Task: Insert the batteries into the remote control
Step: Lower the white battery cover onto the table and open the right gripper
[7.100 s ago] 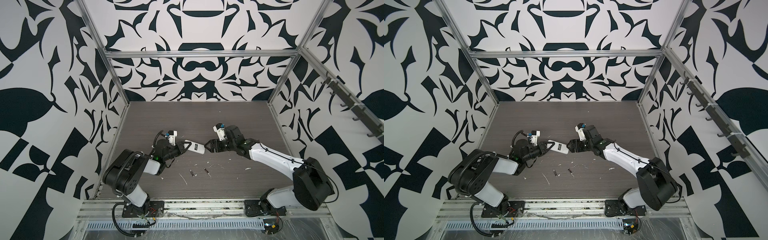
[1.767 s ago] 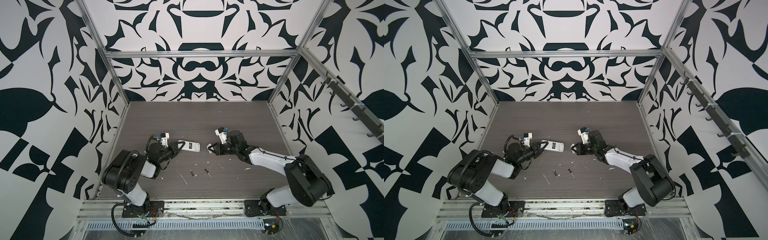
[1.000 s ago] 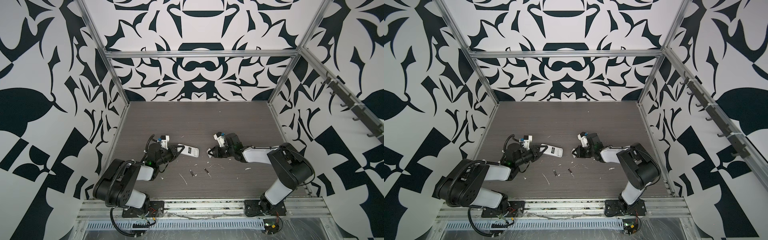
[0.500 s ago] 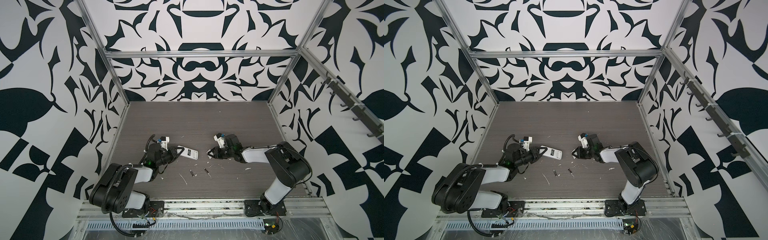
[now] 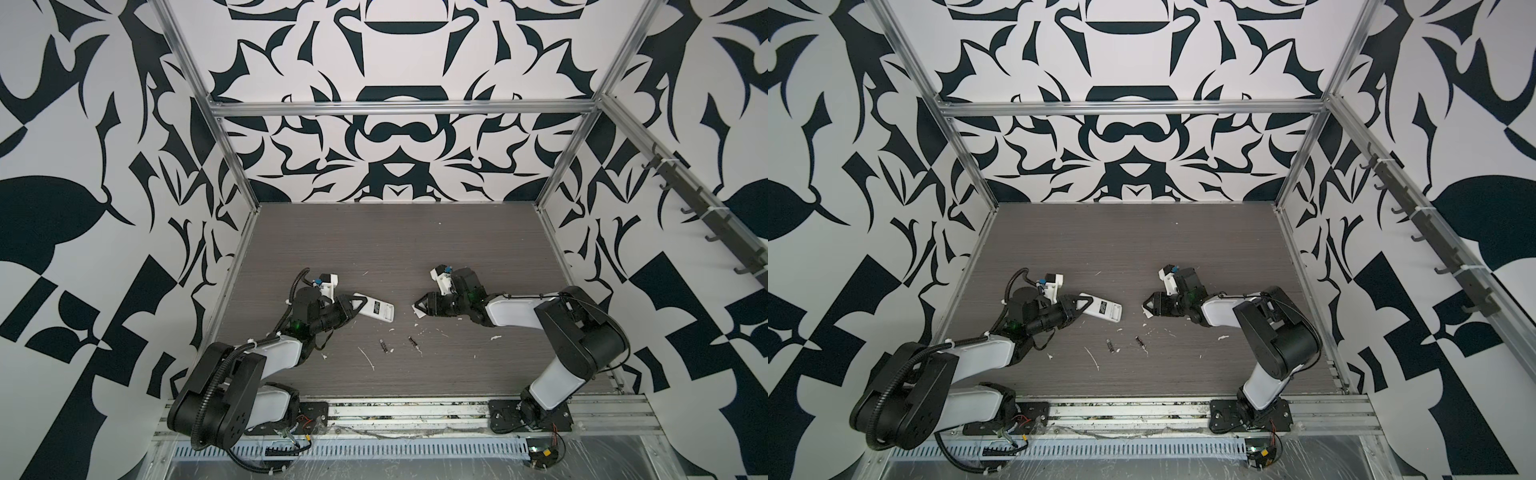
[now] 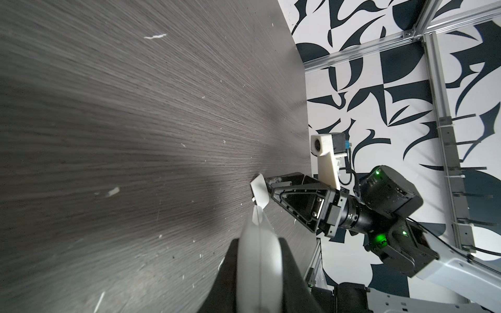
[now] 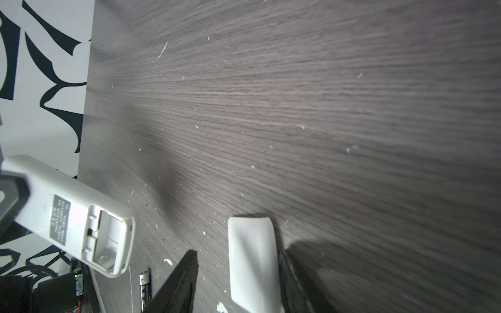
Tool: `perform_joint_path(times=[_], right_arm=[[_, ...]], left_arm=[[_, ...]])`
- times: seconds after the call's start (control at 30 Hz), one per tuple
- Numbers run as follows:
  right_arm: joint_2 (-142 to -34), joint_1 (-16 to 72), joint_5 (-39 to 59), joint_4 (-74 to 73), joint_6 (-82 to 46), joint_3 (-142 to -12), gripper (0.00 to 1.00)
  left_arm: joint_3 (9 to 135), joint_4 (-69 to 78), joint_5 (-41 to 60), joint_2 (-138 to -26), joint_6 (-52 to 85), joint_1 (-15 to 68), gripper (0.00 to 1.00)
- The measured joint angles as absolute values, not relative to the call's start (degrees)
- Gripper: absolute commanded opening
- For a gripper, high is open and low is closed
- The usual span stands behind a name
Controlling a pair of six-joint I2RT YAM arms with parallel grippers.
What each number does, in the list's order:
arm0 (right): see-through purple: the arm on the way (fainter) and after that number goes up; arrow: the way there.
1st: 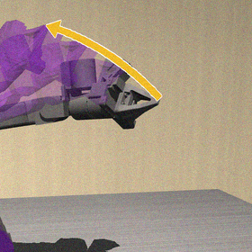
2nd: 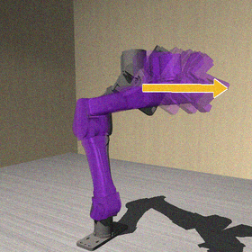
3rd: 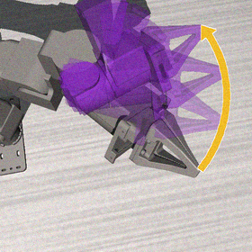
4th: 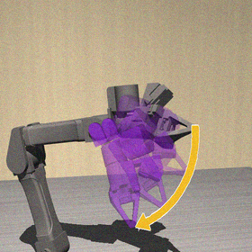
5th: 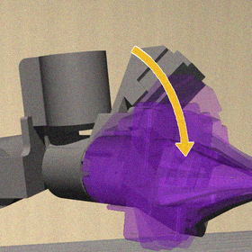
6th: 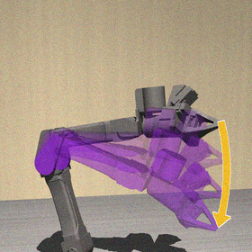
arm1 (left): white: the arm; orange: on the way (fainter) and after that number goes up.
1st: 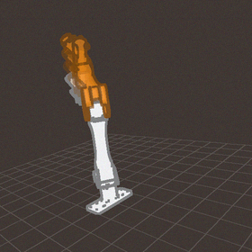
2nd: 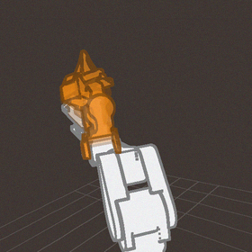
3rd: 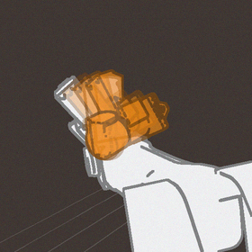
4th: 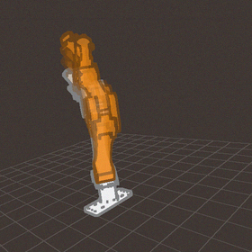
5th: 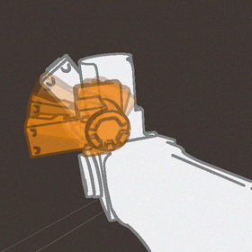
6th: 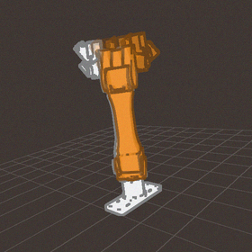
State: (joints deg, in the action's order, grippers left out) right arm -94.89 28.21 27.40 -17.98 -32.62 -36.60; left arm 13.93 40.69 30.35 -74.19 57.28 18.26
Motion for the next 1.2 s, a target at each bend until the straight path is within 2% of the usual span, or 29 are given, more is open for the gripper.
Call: perform_joint_path(times=[0.17, 0.23, 0.33, 0.4, 0.7, 1.2], right_arm=[[-93.73, 28.21, 26.09, -16.71, -32.03, -36.23, 0.58], [-93.01, 28.21, 25.45, -15.81, -31.57, -36.14, 0.66], [-91.42, 28.21, 24.38, -14.11, -30.76, -36.14, 0.84], [-89.91, 28.21, 23.51, -12.49, -30.09, -36.14, 0.9], [-83.02, 28.21, 19.86, -4.56, -26.65, -37.17, 0.91], [-82.54, 28.93, 19.0, -1.85, -25.3, -37.89, 0.91]], left_arm=[[13.93, 39.13, 29.65, -72.58, 56.86, 18.28, 0.01], [13.98, 39.13, 29.52, -72.47, 56.75, 18.28, 0.02], [14.04, 39.09, 29.39, -72.49, 56.73, 18.28, 0.02], [14.09, 39.07, 29.32, -72.49, 56.71, 18.39, 0.02], [14.55, 39.18, 27.64, -76.36, 56.55, 20.6, 0.04], [15.14, 39.4, 25.43, -77.49, 56.53, 21.41, 0.1]])
